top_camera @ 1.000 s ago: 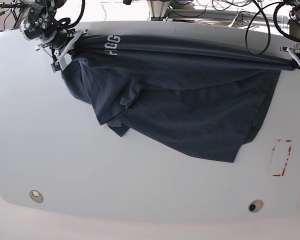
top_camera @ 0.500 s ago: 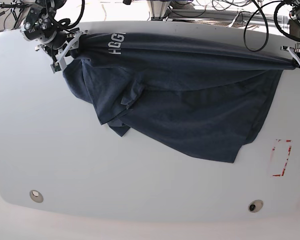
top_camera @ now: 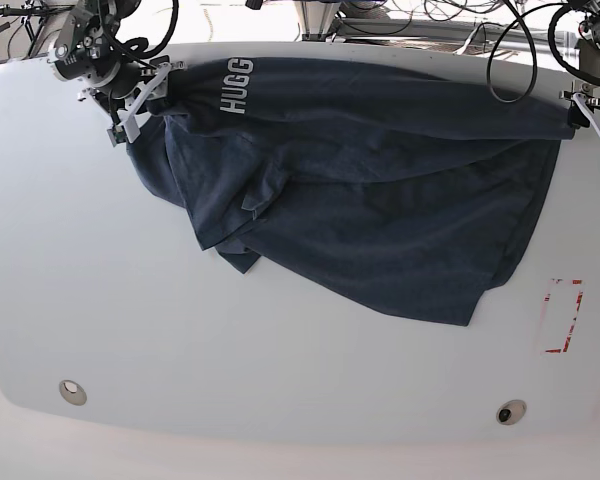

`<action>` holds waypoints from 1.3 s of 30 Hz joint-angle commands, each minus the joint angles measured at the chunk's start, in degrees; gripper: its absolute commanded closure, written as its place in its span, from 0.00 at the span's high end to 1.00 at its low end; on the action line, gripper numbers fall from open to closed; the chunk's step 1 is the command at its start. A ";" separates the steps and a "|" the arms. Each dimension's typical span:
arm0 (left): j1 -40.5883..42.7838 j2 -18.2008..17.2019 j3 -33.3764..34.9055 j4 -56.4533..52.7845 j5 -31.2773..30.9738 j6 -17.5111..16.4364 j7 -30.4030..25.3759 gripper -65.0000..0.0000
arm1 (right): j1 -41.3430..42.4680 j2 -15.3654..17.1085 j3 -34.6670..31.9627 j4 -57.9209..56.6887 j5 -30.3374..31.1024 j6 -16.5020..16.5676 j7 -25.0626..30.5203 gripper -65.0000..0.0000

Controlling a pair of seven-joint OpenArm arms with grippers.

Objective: Fold the T-shirt properly
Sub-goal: 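Open the left gripper and move it along the shirt edge, then lower the left gripper onto the shirt edge and close it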

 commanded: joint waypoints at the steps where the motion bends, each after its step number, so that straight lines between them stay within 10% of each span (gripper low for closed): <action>1: -0.31 -1.12 -0.60 0.83 -0.52 -0.06 0.17 0.60 | 0.54 0.53 0.24 1.02 0.55 -0.07 0.78 0.46; 22: -23.34 1.08 -0.69 -20.62 -1.66 -0.06 0.17 0.60 | 3.36 -1.06 0.15 0.85 0.55 -0.07 0.78 0.46; 39: -25.37 4.42 8.63 -25.63 -1.40 -0.06 0.17 0.60 | 4.85 -1.06 0.15 0.76 0.55 -0.07 0.78 0.46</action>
